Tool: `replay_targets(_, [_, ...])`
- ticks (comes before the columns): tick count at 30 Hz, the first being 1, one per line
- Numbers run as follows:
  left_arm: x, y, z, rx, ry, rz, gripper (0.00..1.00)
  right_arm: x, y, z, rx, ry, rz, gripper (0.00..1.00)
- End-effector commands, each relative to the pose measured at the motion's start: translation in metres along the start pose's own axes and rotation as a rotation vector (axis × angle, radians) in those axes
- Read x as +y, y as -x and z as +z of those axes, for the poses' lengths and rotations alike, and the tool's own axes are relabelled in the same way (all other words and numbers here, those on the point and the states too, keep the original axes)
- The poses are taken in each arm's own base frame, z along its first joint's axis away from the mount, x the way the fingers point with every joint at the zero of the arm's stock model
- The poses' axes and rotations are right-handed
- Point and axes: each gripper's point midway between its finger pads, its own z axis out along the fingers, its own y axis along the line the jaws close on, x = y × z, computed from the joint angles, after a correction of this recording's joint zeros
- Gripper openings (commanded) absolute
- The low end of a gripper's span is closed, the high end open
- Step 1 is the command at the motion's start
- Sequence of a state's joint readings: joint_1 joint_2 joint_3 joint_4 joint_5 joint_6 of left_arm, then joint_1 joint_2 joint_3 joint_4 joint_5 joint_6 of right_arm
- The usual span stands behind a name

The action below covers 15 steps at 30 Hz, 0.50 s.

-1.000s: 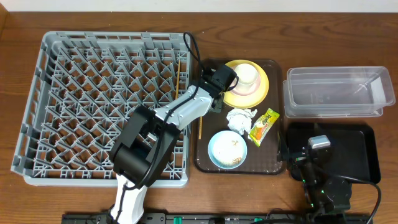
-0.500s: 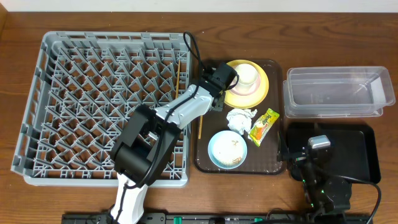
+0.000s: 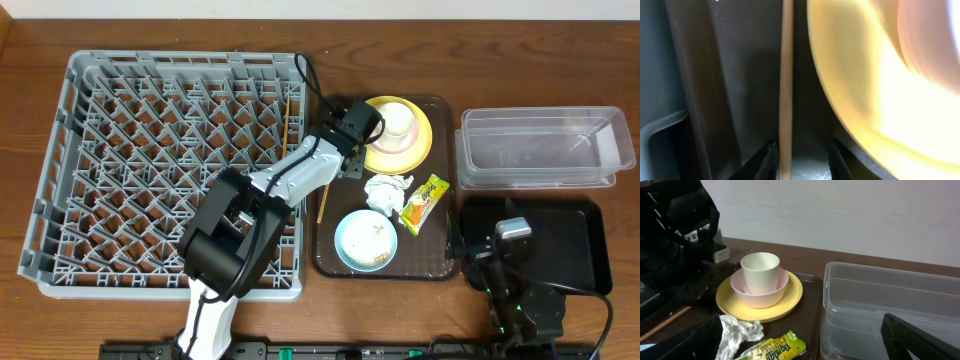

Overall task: Sort waste into correct bins and load items into the dishwasher rack
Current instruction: 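Grasp the second wooden chopstick with the left gripper, then carry the chopstick into the dish rack and release it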

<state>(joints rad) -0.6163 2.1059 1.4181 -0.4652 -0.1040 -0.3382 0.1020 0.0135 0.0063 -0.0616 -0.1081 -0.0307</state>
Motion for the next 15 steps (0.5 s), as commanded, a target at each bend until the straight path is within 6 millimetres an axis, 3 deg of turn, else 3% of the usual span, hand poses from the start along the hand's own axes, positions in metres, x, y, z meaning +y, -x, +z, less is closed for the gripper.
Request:
replay_targets(1, [0.002, -0.042, 0.032, 0.140, 0.004, 0.027, 0.31, 0.000, -0.001, 0.000, 0.003, 0.001, 0.000, 0.99])
replay_targets(10, [0.006, -0.053, 0.030, 0.186, 0.021, 0.034, 0.23, 0.000, -0.001, 0.000, 0.003, 0.001, 0.000, 0.99])
replay_targets(15, [0.007, -0.053, 0.027, 0.189, 0.024, 0.037, 0.12, 0.000, -0.001, 0.000, 0.003, 0.001, 0.000, 0.99])
